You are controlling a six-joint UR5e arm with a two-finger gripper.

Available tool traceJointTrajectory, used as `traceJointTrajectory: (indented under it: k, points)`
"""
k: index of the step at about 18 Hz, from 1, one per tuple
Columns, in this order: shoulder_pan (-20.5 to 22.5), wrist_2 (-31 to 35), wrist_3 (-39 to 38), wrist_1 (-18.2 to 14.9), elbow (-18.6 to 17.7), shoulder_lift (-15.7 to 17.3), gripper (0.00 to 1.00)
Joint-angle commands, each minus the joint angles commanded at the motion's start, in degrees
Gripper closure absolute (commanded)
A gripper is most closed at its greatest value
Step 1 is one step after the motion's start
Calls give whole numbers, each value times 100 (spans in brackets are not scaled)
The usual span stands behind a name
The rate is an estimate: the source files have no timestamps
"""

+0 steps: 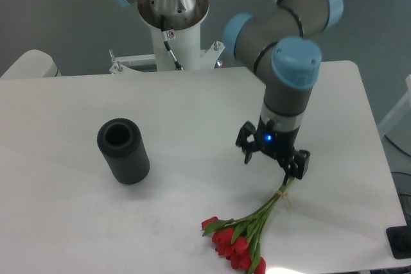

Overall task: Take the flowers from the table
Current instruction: 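Lower the open gripper over the tulip stems near the blooms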

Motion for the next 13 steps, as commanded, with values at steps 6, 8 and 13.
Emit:
traceJointTrajectory:
  k: [6,8,13]
  points:
    - [-273,949,-19,361,272,-546,0]
    - [-316,949,-19,369,413,-660,0]
    - [-361,949,376,405,422,-818,0]
